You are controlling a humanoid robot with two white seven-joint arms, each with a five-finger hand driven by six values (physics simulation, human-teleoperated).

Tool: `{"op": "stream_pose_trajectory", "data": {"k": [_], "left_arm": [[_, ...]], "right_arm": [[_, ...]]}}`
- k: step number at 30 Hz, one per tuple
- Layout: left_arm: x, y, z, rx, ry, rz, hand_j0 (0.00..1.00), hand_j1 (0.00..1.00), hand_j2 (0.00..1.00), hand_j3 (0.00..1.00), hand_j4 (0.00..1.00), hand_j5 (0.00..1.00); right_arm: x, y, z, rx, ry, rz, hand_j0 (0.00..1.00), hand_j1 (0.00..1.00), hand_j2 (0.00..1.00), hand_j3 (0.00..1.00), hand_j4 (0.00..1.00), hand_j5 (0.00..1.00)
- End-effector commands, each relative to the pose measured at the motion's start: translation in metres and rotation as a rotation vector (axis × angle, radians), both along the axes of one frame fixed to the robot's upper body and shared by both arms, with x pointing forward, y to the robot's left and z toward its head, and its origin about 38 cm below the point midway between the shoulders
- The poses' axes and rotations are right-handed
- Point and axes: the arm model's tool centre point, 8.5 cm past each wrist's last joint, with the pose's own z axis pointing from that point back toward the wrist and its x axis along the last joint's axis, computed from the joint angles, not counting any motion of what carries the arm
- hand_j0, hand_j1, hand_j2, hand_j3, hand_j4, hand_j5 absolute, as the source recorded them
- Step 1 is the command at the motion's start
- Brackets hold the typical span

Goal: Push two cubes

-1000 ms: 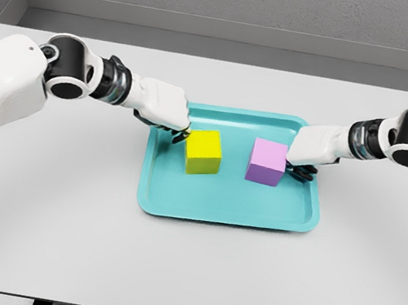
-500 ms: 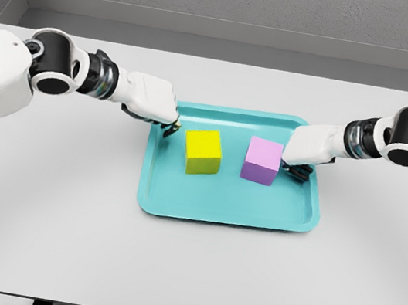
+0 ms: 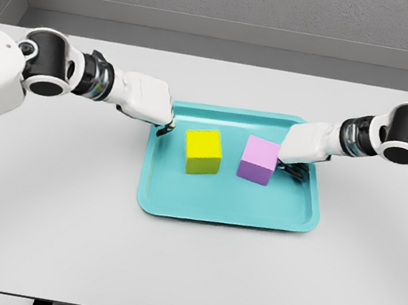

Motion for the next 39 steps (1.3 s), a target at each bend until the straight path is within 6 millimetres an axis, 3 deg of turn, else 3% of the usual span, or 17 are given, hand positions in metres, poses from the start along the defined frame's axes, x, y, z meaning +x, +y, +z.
{"op": "stream_pose_trajectory", "data": {"k": [1,25,35,39], "left_arm": [[-0.001,-0.001,0.001,0.0,-0.005,-0.005,0.48,0.48,0.48,0.48,0.48,0.48],[-0.013,-0.016,-0.003,-0.007,0.0,-0.056,0.48,0.48,0.48,0.48,0.48,0.48],[-0.016,-0.021,-0.009,-0.004,0.005,-0.067,0.48,0.48,0.48,0.48,0.48,0.48],[-0.016,-0.021,-0.011,-0.004,0.009,-0.066,0.48,0.48,0.48,0.48,0.48,0.48]], "right_arm": [[0.0,0.001,0.0,0.004,0.0,0.0,0.16,0.16,0.16,0.16,0.16,0.16],[0.002,0.01,0.003,0.011,-0.006,0.015,0.16,0.16,0.16,0.16,0.16,0.16],[0.006,0.004,0.016,0.005,-0.032,0.008,0.16,0.16,0.16,0.16,0.16,0.16],[0.01,-0.014,0.027,-0.012,-0.056,-0.025,0.16,0.16,0.16,0.16,0.16,0.16]]}}
